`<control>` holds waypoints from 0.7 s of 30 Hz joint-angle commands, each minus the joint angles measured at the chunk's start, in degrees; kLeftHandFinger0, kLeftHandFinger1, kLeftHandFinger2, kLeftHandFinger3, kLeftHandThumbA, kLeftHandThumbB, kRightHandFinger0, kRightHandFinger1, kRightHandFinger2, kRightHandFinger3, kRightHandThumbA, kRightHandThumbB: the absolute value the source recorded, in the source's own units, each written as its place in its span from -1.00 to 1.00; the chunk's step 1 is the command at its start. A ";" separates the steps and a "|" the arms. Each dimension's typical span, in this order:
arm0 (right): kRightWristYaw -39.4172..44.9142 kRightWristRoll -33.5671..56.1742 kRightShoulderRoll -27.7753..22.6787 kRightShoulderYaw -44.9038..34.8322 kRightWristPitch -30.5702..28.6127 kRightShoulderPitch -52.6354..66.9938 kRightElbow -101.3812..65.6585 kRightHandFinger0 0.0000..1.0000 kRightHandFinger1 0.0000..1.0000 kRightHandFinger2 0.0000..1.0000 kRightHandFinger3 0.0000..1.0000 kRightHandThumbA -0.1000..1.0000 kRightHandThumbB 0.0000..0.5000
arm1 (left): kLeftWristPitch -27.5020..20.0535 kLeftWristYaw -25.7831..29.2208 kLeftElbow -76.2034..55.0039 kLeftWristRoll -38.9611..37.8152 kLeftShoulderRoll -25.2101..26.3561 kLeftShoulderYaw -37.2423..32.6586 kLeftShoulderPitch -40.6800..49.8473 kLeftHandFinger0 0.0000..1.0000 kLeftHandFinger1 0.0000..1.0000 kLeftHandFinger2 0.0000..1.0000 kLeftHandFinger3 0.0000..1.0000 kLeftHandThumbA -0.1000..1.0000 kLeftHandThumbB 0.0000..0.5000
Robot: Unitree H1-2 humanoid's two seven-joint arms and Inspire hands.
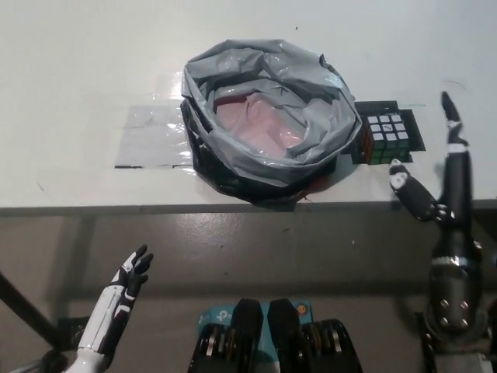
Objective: Use the right hand to pick up a rubix's cube and place it into a plastic bag and lift the bag
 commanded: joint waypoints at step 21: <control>-13.56 -2.50 -3.51 3.19 0.43 -18.40 33.63 1.00 1.00 1.00 1.00 0.60 0.92 | -2.39 -0.24 -1.46 -0.40 0.64 1.01 0.57 1.00 1.00 1.00 1.00 1.00 -0.02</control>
